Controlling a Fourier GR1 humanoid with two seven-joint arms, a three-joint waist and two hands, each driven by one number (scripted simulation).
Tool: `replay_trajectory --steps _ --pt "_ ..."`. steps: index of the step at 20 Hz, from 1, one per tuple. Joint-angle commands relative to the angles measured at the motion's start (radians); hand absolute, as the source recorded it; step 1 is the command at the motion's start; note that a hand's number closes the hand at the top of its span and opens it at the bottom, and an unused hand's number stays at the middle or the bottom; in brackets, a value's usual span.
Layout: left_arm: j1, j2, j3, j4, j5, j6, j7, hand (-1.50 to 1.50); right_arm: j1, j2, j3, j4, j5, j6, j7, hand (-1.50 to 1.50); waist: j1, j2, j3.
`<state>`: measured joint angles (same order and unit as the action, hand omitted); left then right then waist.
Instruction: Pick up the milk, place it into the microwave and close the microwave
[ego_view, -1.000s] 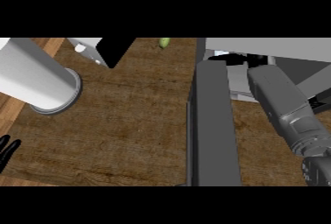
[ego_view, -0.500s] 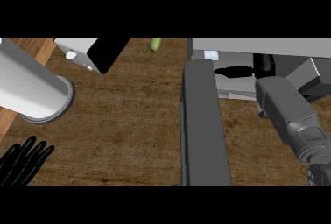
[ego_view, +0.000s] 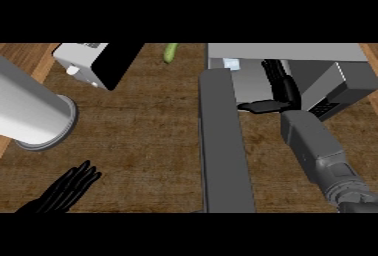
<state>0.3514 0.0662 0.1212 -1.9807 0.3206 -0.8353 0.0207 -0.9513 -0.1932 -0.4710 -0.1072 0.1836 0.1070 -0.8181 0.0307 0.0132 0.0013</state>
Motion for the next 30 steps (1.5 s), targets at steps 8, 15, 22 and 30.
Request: replay_trajectory --steps 8,15,22,30 --pt "-0.114 -0.065 -0.104 0.196 -0.309 0.047 -0.155 -1.50 0.279 0.084 0.073 -0.073 0.008 0.140 -0.119 -1.50 -0.060 -0.023 -0.003" --pt "-0.164 -0.066 -0.231 0.263 -0.412 0.198 -0.207 1.50 0.468 0.083 0.123 -0.199 0.018 0.082 -0.111 -1.50 -0.073 -0.029 -0.005" --pt "-0.309 -0.066 -0.271 0.443 -0.552 0.228 -0.261 1.50 0.688 0.033 0.121 -0.383 -0.040 0.188 -0.152 -1.50 -0.096 -0.027 -0.007" --pt "-0.450 -0.066 -0.381 0.609 -0.578 0.354 -0.323 1.50 0.985 -0.070 0.133 -0.706 -0.145 0.351 -0.119 -1.50 -0.086 -0.019 -0.006"
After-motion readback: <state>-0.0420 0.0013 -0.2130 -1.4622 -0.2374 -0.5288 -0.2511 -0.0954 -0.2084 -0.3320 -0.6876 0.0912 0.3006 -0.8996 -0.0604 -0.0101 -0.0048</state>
